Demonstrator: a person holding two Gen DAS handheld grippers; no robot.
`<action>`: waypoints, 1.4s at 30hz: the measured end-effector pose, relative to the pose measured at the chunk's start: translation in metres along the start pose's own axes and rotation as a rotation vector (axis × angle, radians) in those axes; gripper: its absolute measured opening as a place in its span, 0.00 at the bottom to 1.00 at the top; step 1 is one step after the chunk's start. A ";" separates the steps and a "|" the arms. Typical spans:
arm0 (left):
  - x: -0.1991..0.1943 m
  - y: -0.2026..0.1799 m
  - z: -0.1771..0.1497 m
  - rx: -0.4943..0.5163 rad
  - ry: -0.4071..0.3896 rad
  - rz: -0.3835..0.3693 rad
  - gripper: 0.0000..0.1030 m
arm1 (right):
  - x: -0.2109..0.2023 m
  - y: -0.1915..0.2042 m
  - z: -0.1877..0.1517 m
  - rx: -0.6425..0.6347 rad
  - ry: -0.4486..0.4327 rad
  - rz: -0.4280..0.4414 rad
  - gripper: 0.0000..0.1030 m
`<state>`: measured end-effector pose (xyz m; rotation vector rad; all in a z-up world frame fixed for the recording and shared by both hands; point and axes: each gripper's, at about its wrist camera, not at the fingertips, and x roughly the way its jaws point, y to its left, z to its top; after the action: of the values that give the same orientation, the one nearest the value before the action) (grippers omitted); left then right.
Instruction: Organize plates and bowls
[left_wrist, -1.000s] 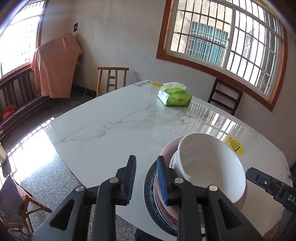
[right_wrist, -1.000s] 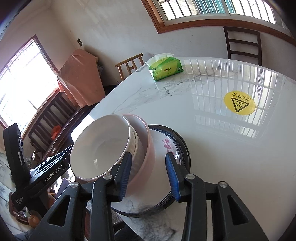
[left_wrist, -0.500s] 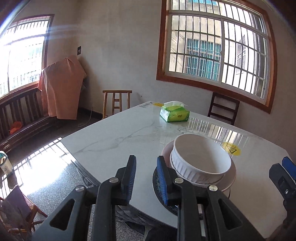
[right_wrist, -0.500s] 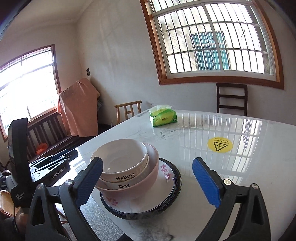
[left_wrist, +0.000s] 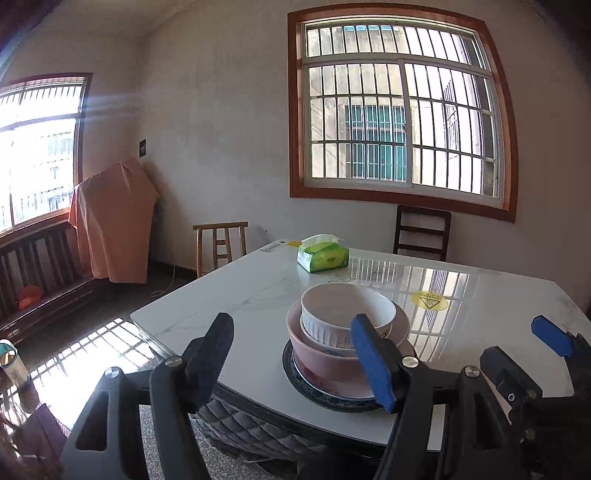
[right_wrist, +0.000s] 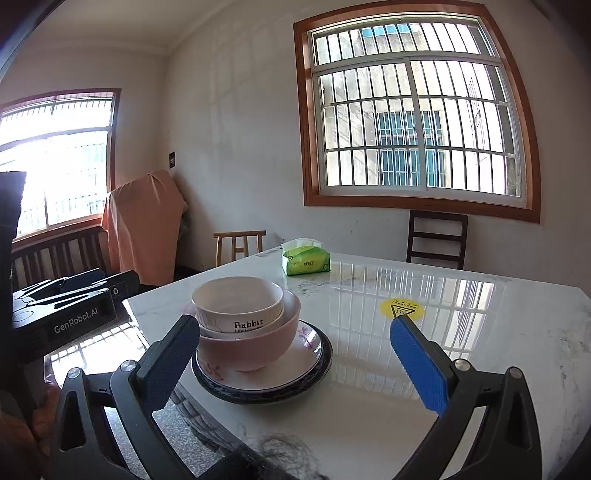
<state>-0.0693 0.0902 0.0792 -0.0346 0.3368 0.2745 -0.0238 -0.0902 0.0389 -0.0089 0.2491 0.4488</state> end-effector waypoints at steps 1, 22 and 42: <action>-0.002 -0.002 0.000 0.004 0.003 -0.012 0.70 | -0.002 -0.001 -0.002 0.005 0.000 -0.001 1.00; -0.008 -0.009 -0.027 -0.012 0.122 -0.055 0.78 | -0.026 -0.001 -0.022 0.029 0.004 -0.052 1.00; -0.007 -0.003 -0.035 -0.001 0.148 -0.089 0.81 | -0.033 0.013 -0.026 0.020 -0.003 -0.055 1.00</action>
<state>-0.0865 0.0830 0.0486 -0.0713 0.4810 0.1846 -0.0639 -0.0940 0.0222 0.0049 0.2495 0.3913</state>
